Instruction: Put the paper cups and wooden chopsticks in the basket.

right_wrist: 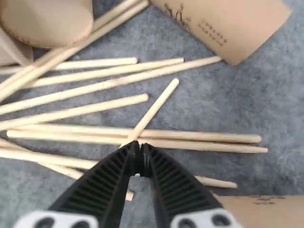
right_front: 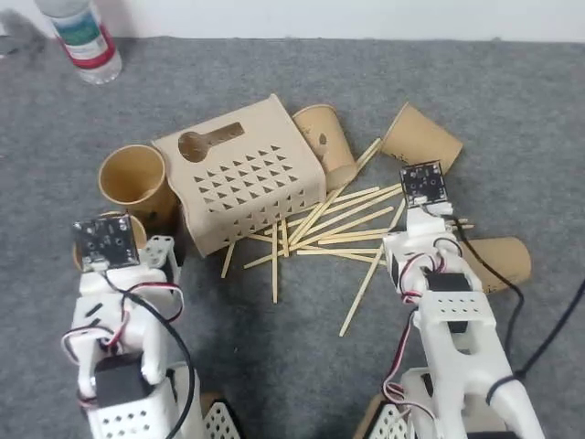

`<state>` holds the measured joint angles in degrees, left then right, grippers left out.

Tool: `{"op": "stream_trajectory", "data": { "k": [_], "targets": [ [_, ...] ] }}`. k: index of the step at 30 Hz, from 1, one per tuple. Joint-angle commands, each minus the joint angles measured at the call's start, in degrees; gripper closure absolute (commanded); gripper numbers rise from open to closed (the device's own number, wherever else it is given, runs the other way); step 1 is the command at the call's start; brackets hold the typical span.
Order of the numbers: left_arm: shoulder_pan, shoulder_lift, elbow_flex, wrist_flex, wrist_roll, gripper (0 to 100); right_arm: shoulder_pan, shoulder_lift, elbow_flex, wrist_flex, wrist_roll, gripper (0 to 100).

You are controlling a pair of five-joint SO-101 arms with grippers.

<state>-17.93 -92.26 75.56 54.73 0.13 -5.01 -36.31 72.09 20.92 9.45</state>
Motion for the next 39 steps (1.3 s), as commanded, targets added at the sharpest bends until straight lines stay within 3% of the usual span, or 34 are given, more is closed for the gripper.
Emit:
{"op": "stream_trajectory", "data": {
  "k": [1,4,10,15,24,29,39],
  "targets": [
    [0.35,9.67,-8.75,-1.23,-1.67,77,0.48,-1.80,-0.53,-1.19,1.05,99.1],
    [0.44,25.41,-21.32,0.79,-1.67,77,0.48,-1.80,-0.53,-1.10,1.05,99.1],
    [0.26,57.85,-53.05,16.09,0.44,77,0.48,-1.80,-0.53,-1.10,1.05,99.1],
    [0.53,71.56,-73.98,24.53,0.53,77,0.48,-1.80,-0.53,-1.10,1.05,99.0],
    [2.99,97.93,-100.53,40.88,1.76,77,0.48,-1.80,-0.62,-1.10,1.05,99.0],
    [6.24,109.19,-111.96,45.80,3.43,77,0.48,-1.80,-0.62,-1.10,1.05,99.0],
    [6.95,120.70,-115.47,44.40,3.34,77,0.48,-1.80,-0.62,-1.10,1.05,99.0]
  ]
}}
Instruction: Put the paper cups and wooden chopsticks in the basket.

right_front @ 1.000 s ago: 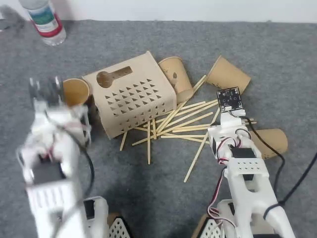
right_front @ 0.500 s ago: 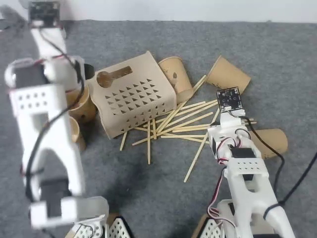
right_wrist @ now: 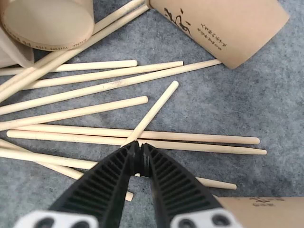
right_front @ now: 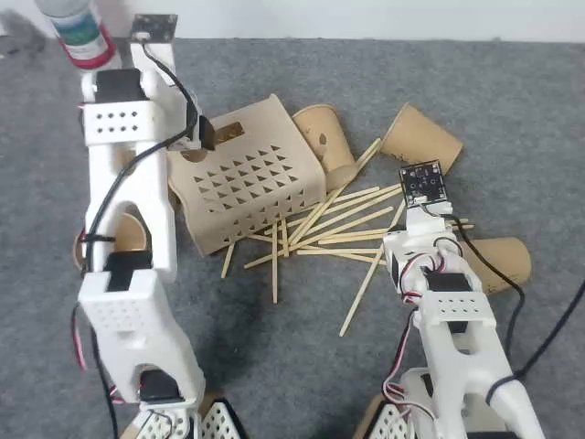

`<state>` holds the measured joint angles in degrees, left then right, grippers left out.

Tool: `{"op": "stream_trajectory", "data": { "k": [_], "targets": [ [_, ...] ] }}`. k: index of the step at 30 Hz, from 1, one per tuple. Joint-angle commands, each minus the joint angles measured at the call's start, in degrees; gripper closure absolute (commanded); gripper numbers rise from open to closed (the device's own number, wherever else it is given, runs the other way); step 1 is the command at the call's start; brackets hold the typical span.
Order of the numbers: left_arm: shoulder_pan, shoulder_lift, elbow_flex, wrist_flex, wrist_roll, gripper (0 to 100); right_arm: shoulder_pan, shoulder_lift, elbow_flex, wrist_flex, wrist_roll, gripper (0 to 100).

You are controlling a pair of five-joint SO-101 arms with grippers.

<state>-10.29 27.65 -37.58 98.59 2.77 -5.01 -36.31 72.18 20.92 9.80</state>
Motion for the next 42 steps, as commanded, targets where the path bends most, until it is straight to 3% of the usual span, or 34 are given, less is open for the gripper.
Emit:
{"op": "stream_trajectory", "data": {
  "k": [1,11,29,42],
  "targets": [
    [-1.05,1.76,-2.33,0.53,0.70,77,0.48,-1.80,-0.70,-1.10,0.70,99.0],
    [-4.48,5.98,-1.98,0.79,0.62,77,0.48,-1.80,-0.70,-1.19,0.70,99.0],
    [-4.22,5.98,-1.63,-0.35,1.14,77,0.48,-1.80,-0.44,-2.33,0.79,99.0],
    [-5.89,3.60,-3.74,1.76,6.24,77,0.48,-1.80,-0.44,-2.42,0.79,99.0]
  ]
}}
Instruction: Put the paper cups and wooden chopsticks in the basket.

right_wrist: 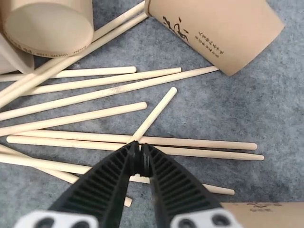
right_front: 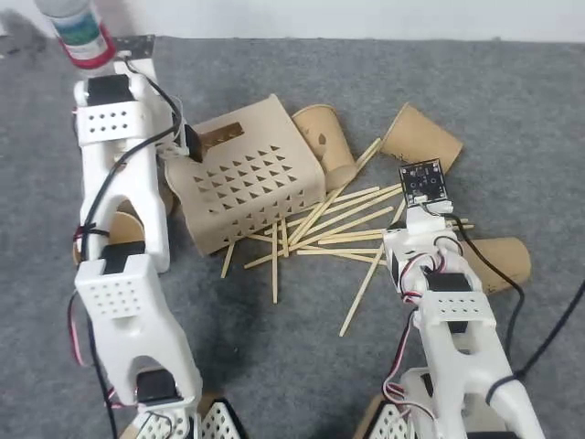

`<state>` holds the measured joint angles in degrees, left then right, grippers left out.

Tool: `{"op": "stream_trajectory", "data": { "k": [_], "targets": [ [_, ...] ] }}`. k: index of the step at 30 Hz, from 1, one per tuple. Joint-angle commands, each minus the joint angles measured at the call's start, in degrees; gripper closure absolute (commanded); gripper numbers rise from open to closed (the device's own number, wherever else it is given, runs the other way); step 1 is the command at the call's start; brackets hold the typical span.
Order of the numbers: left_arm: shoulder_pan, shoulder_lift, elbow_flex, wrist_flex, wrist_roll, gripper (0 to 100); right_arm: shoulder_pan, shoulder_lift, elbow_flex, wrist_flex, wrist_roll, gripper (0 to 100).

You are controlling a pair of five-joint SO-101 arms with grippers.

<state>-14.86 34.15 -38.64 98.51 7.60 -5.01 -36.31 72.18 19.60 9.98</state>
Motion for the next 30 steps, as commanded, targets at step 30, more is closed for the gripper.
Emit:
{"op": "stream_trajectory", "data": {
  "k": [30],
  "targets": [
    [4.04,4.57,-0.92,-1.49,2.73,96,0.48,-1.71,-0.35,-1.27,0.62,99.0]
  ]
}}
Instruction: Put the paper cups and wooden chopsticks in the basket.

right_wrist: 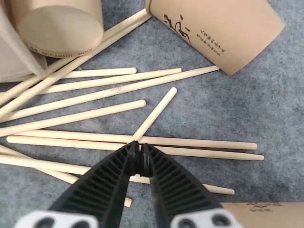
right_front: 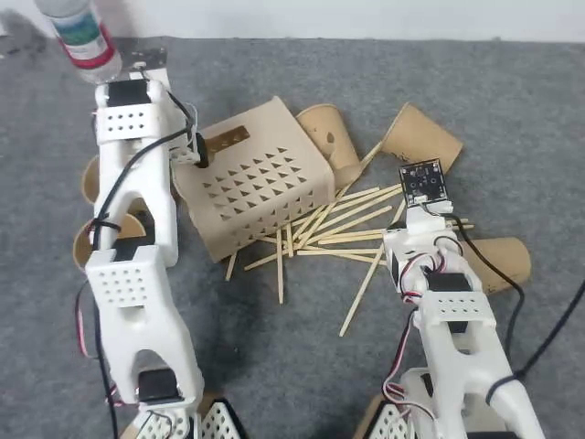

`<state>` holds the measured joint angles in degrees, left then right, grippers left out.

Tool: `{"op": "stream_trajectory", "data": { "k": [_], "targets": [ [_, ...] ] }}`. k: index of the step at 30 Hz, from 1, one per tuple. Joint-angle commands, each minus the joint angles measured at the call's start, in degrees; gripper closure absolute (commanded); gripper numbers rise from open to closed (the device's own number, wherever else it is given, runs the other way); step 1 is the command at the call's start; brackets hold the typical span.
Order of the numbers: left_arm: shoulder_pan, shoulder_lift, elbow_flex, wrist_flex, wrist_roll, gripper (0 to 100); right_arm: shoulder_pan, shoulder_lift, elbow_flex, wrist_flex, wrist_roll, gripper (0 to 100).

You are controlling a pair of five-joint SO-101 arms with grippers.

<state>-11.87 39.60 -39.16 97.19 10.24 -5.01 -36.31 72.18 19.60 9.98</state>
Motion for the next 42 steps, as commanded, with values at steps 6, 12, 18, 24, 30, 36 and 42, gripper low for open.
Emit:
{"op": "stream_trajectory", "data": {
  "k": [6,12,18,24,30,36,42],
  "targets": [
    [0.53,-0.97,-2.59,2.64,-1.14,98,0.48,-1.71,-0.35,-1.27,0.62,99.0],
    [0.62,-4.92,-5.58,3.52,-4.31,98,0.48,-1.71,-0.35,-1.27,0.62,99.0],
    [0.97,-12.13,-6.11,3.52,-4.40,98,0.48,-1.71,-0.35,-1.27,0.62,99.0],
    [1.05,-18.46,-6.20,3.43,-8.70,98,0.48,-1.71,-0.35,-1.27,0.62,99.0],
    [4.04,-25.41,-6.11,3.34,-13.71,98,0.48,-1.71,-0.35,-1.27,0.62,99.0],
    [11.08,-31.91,-6.11,3.16,-17.58,98,0.48,-1.71,-0.35,-1.27,0.62,99.0],
    [16.62,-35.87,-6.20,2.64,-25.14,98,0.48,-1.71,-0.35,-1.27,0.62,99.0]
  ]
}}
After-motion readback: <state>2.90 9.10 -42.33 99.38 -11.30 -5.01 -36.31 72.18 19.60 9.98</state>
